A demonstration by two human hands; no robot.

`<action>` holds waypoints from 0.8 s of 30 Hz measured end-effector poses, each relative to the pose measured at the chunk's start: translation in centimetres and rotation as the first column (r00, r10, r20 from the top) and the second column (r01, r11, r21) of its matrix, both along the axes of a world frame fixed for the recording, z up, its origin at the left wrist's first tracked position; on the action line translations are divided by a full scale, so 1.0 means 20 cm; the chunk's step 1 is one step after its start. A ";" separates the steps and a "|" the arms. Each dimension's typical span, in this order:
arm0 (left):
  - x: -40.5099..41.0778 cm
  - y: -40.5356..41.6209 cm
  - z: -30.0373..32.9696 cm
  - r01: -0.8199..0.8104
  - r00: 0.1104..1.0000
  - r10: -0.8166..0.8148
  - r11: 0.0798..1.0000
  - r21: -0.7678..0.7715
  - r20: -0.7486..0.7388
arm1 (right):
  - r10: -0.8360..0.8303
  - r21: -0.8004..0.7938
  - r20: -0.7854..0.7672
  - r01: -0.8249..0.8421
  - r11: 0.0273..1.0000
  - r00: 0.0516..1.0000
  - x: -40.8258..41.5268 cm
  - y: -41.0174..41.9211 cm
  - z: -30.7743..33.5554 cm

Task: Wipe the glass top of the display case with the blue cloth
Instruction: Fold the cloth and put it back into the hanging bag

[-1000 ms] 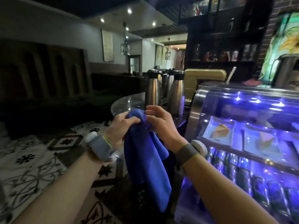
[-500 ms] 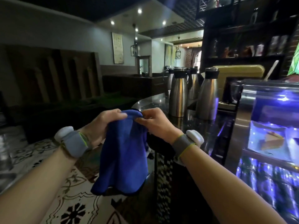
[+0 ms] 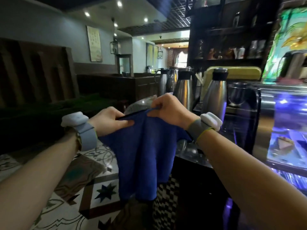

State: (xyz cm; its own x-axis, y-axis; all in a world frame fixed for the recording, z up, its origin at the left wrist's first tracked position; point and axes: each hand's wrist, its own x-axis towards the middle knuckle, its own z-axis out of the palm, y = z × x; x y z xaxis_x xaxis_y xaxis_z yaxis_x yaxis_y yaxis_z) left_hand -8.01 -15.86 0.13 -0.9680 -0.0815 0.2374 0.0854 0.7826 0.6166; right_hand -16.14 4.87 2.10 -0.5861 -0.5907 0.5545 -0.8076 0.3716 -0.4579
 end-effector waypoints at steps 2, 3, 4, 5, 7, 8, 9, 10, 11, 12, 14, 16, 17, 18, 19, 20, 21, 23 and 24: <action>-0.05 -0.05 -0.02 -0.011 1.000 0.011 1.000 0.019 0.014 | -0.004 0.076 0.061 0.000 0.997 0.998 -0.02 0.05 0.01; -0.08 -0.08 -0.03 0.001 1.000 -0.002 0.999 0.032 0.013 | -0.024 0.105 0.096 0.014 0.994 0.995 -0.03 0.08 0.02; -0.10 -0.10 -0.03 0.029 1.000 -0.030 0.998 0.053 0.011 | -0.057 0.124 0.128 0.041 0.991 0.990 -0.03 0.10 0.03; -0.13 -0.12 -0.03 0.074 0.997 -0.075 0.994 0.084 0.006 | -0.090 0.136 0.162 0.069 0.988 0.983 -0.03 0.12 0.04; -0.19 -0.16 0.00 0.180 0.983 -0.181 0.975 0.126 -0.005 | -0.169 0.188 0.224 0.127 0.974 0.960 -0.02 0.17 0.07; -0.21 -0.18 0.03 0.237 0.971 -0.238 0.963 0.131 -0.006 | -0.215 0.242 0.236 0.156 0.957 0.948 0.00 0.20 0.08; -0.23 -0.19 0.06 0.284 0.958 -0.286 0.951 0.122 -0.001 | -0.257 0.305 0.237 0.179 0.935 0.937 0.02 0.23 0.10; -0.24 -0.22 0.10 0.325 0.945 -0.328 0.940 0.102 0.009 | -0.303 0.356 0.238 0.208 0.911 0.923 0.04 0.25 0.12; -0.26 -0.24 0.13 0.359 0.932 -0.361 0.931 0.068 0.018 | -0.339 0.384 0.241 0.232 0.894 0.909 0.06 0.27 0.13; -0.27 -0.26 0.15 0.386 0.922 -0.387 0.922 0.037 0.027 | -0.365 0.394 0.238 0.254 0.883 0.900 0.07 0.30 0.15; -0.31 -0.31 0.19 0.442 0.896 -0.442 0.897 0.004 0.035 | -0.415 0.386 0.236 0.307 0.870 0.879 0.11 0.34 0.16; -0.33 -0.34 0.22 0.464 0.886 -0.464 0.885 -0.044 0.006 | -0.457 0.353 0.248 0.359 0.864 0.854 0.14 0.37 0.17; -0.35 -0.36 0.22 0.462 0.886 -0.464 0.883 -0.080 -0.013 | -0.477 0.332 0.251 0.388 0.860 0.842 0.16 0.38 0.17; -0.39 -0.36 0.22 0.452 0.888 -0.458 0.884 -0.119 -0.030 | -0.492 0.311 0.252 0.412 0.856 0.833 0.17 0.39 0.17; -0.41 -0.36 0.21 0.431 0.895 -0.443 0.888 -0.162 -0.044 | -0.497 0.302 0.247 0.421 0.855 0.832 0.17 0.41 0.18; -0.45 -0.35 0.19 0.414 0.899 -0.434 0.886 -0.211 -0.058 | -0.502 0.309 0.236 0.426 0.850 0.832 0.18 0.41 0.18; -0.48 -0.35 0.18 0.392 0.903 -0.424 0.881 -0.266 -0.074 | -0.509 0.334 0.224 0.426 0.841 0.831 0.19 0.40 0.18; -0.56 -0.34 0.17 0.367 0.905 -0.415 0.874 -0.320 -0.094 | -0.533 0.391 0.214 0.428 0.815 0.819 0.19 0.41 0.20; -0.61 -0.33 0.17 0.375 0.901 -0.422 0.872 -0.316 -0.098 | -0.547 0.416 0.215 0.431 0.801 0.809 0.19 0.42 0.22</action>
State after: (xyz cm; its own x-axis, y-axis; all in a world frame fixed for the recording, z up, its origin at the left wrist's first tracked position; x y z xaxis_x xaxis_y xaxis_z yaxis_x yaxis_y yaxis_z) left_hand -20.25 -22.47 3.49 -0.8508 0.3967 0.3445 0.5048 0.7990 0.3267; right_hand -12.39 13.36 6.49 -0.9505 -0.2873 0.1184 -0.3101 0.8509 -0.4240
